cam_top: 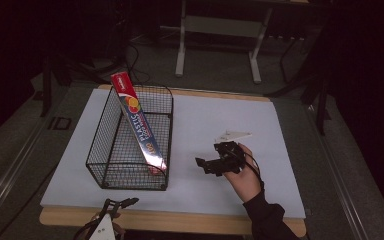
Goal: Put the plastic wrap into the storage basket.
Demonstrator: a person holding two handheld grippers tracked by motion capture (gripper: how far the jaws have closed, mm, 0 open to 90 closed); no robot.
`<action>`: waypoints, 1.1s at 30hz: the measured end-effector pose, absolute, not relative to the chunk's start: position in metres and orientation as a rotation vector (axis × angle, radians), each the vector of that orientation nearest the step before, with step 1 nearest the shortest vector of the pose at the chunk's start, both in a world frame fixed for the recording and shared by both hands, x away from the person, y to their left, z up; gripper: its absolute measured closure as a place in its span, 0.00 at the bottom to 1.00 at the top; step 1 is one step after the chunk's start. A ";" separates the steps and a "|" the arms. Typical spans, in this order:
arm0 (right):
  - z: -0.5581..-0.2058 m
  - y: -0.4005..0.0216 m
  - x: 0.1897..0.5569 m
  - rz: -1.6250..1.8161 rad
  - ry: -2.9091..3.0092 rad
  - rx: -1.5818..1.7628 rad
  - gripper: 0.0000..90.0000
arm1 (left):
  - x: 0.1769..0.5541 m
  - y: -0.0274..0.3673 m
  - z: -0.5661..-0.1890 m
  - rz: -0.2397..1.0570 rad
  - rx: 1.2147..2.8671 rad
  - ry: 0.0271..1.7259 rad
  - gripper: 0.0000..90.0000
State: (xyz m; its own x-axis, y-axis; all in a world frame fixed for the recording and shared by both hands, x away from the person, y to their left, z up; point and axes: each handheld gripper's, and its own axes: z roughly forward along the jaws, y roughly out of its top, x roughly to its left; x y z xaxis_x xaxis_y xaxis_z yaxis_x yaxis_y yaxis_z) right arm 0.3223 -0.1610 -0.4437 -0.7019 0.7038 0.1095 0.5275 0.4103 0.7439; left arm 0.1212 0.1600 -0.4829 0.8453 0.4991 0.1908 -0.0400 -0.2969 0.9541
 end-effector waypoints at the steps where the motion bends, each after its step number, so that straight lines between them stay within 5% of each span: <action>1: -0.445 -0.164 0.320 1.172 2.447 1.092 0.16 | 0.121 0.160 -0.483 0.550 1.805 0.349 0.00; 33: -0.483 -0.216 0.287 1.098 2.399 1.129 0.16 | 0.121 0.159 -0.484 0.548 1.818 0.341 0.00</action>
